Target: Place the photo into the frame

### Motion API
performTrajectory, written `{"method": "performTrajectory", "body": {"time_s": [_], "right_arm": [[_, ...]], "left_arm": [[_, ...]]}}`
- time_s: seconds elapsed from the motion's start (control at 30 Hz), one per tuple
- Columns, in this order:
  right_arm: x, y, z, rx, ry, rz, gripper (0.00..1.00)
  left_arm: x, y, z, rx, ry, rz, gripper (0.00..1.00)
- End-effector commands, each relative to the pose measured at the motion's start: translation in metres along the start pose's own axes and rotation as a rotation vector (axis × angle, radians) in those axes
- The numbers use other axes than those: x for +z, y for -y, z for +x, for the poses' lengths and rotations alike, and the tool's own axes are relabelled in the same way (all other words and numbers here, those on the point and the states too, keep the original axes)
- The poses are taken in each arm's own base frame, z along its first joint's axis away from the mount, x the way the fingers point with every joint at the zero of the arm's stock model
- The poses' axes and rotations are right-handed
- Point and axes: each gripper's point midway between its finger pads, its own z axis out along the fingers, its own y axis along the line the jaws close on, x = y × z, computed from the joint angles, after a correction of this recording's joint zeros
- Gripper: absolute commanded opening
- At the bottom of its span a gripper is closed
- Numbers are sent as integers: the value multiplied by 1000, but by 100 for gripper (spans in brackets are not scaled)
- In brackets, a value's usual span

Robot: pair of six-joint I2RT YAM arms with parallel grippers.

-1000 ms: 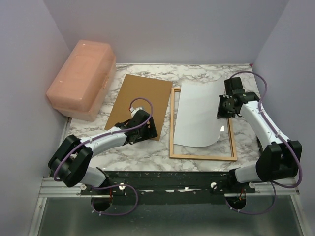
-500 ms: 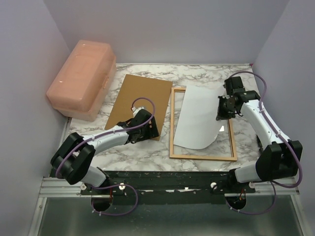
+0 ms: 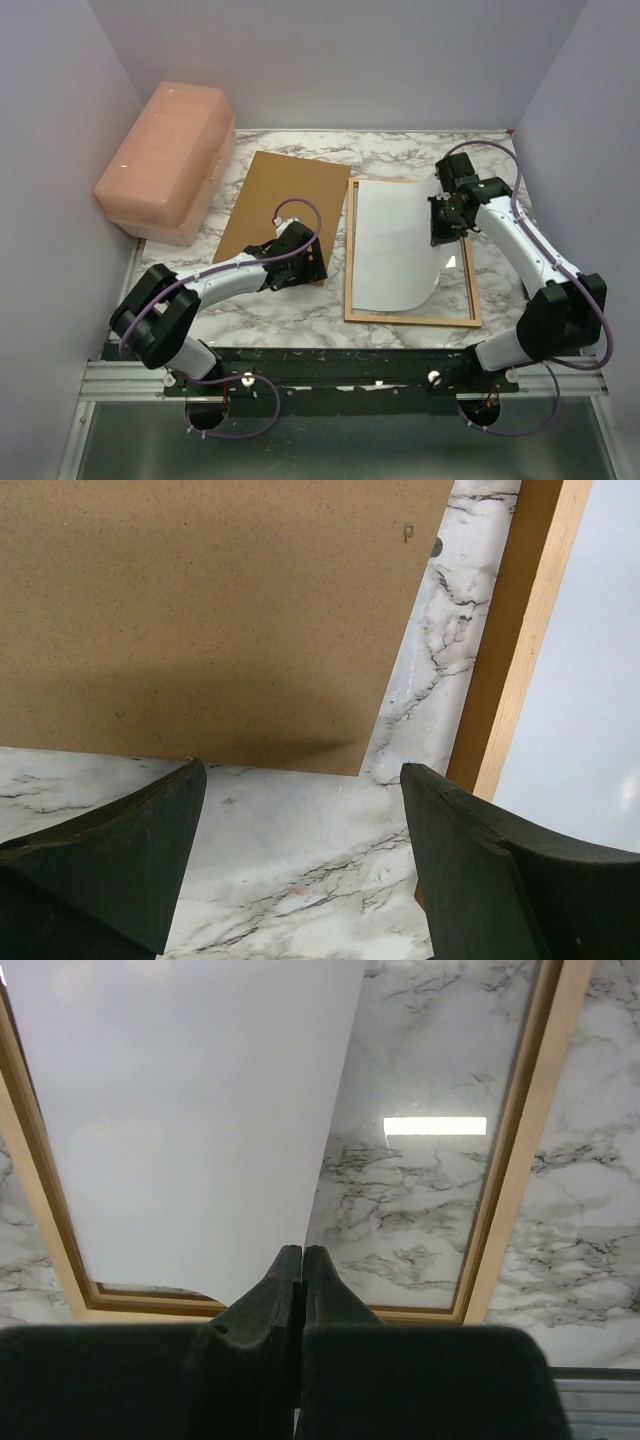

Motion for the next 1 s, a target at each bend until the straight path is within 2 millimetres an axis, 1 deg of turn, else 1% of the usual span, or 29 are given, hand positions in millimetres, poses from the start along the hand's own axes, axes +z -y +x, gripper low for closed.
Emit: {"method": "performTrajectory", "body": {"time_s": [0.0, 0.1, 0.27, 0.43, 0.53, 0.6, 0.7, 0.87, 0.97], "right_arm": [[11, 0, 8, -63, -69, 60, 1], [13, 0, 9, -68, -71, 68, 1], [9, -1, 9, -73, -61, 63, 1], [19, 1, 10, -75, -76, 86, 1], [23, 5, 9, -71, -81, 113, 5], [24, 9, 7, -64, -79, 143, 11], [25, 13, 6, -56, -75, 171, 18], [27, 18, 6, -42, -62, 202, 47], [27, 20, 4, -33, -49, 216, 54]], "left_arm": [[0, 4, -1, 22, -13, -8, 81], [1, 3, -1, 23, -15, -14, 81], [4, 5, 1, 28, -25, -16, 81], [6, 7, 2, 37, -33, -19, 81], [6, 6, 3, 39, -32, -24, 81], [6, 5, 3, 42, -31, -27, 81], [7, 5, 2, 42, -32, -29, 81], [9, 5, 4, 47, -39, -35, 81], [9, 4, 4, 49, -40, -38, 81]]}}
